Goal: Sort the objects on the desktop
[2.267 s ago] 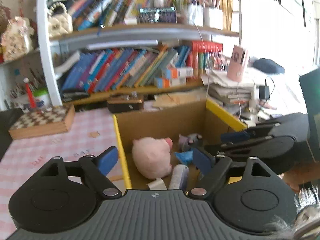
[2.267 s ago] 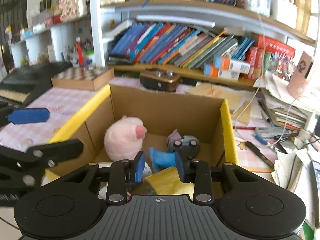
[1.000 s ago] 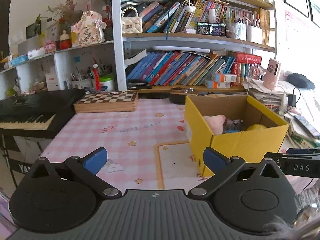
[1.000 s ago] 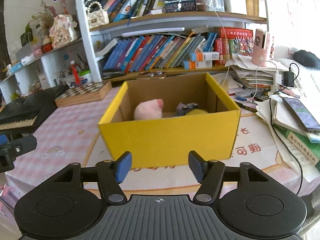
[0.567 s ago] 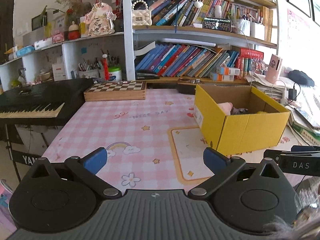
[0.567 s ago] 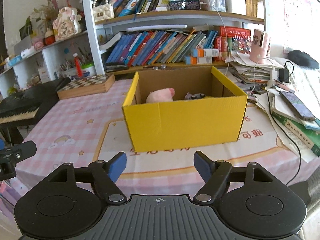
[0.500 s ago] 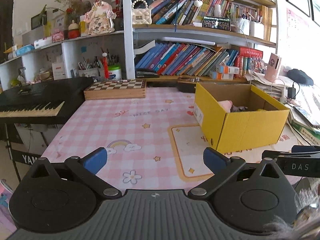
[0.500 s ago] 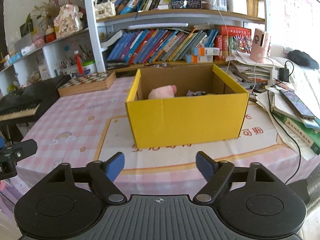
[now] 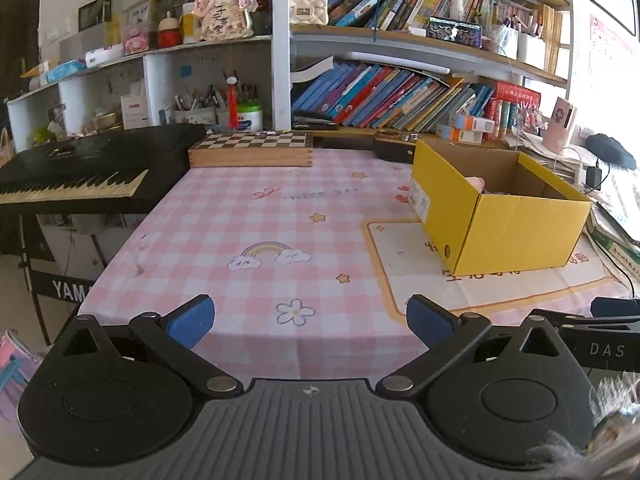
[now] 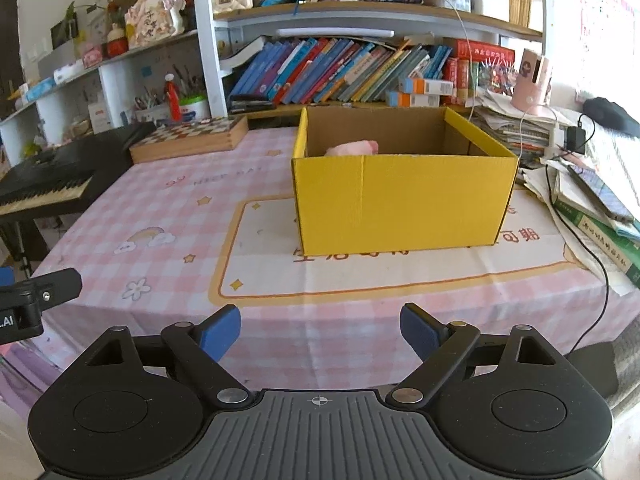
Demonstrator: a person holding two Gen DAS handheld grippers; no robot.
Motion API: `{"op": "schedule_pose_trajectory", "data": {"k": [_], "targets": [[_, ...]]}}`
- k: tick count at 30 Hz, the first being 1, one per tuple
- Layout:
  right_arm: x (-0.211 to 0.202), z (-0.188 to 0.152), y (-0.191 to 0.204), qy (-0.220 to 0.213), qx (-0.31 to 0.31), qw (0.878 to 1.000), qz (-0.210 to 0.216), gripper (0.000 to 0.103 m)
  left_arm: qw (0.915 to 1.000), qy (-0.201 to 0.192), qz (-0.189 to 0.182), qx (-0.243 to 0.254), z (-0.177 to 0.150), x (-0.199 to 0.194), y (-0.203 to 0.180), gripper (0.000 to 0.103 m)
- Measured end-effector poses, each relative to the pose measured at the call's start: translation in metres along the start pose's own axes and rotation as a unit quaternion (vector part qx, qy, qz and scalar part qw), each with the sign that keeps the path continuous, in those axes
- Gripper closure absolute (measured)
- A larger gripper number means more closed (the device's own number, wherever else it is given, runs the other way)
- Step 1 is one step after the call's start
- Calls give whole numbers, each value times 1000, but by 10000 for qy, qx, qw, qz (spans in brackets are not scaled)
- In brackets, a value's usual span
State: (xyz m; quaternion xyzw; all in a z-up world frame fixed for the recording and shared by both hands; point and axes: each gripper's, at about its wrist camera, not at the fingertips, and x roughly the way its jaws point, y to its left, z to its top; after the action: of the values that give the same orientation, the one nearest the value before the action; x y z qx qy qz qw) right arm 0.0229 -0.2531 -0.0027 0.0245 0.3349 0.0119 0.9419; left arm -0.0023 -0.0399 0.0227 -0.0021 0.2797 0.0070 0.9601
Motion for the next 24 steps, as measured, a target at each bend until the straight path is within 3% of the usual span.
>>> {"op": "schedule_pose_trajectory", "data": {"k": [24], "targets": [[-8,-11,6,209,-11,9998,-25,10,9997,208,-104,84,-10,-6,-1,0]]}}
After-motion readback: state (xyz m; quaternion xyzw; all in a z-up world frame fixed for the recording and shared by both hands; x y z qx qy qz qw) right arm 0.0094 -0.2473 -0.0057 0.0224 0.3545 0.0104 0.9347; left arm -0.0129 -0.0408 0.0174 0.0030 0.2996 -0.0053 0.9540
